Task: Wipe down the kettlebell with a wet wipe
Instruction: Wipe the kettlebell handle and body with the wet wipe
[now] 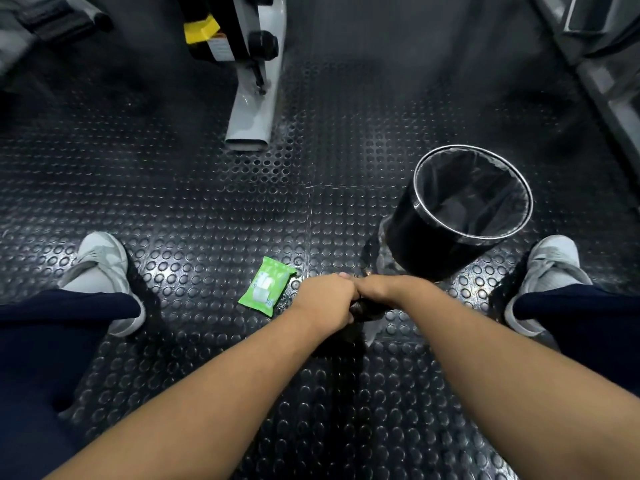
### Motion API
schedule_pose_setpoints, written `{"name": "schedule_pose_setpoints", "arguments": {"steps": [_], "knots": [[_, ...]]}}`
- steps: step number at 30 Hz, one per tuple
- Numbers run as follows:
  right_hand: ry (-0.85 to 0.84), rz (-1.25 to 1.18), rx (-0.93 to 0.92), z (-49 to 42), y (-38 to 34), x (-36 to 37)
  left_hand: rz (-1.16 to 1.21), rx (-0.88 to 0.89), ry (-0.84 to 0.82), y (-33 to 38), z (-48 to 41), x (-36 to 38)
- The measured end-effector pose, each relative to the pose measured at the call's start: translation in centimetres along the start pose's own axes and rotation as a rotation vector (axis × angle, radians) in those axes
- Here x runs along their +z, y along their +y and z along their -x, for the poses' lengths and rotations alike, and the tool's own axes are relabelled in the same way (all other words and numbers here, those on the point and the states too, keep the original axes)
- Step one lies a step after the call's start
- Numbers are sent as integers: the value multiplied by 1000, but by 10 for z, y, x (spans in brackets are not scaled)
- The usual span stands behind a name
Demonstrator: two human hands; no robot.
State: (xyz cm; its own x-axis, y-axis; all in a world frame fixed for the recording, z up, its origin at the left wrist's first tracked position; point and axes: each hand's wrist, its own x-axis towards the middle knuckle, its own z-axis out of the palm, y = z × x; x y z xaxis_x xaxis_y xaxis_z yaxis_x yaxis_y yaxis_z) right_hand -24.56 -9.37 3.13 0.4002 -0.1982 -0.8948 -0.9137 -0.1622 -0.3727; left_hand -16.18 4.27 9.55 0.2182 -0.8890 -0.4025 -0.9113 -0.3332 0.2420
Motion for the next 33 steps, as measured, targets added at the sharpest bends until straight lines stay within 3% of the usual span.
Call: {"name": "schedule_pose_setpoints", "arguments": {"steps": [6,14,19,23,33], "knots": [[-33,130,133,30,-27,-30,-41,-12,-2,1,-1,-1],[39,-76,-32,2,3,4,-22,-13,16,4,1,-2],[19,91,20,36,-21,-10,-37,-24,1,0,0,1],[-16,24,72,44,-31,-25,-40,-30,1,0,-1,0],[41,-15,-86,11,2,3,-18,-15,4,1,4,-4]]}}
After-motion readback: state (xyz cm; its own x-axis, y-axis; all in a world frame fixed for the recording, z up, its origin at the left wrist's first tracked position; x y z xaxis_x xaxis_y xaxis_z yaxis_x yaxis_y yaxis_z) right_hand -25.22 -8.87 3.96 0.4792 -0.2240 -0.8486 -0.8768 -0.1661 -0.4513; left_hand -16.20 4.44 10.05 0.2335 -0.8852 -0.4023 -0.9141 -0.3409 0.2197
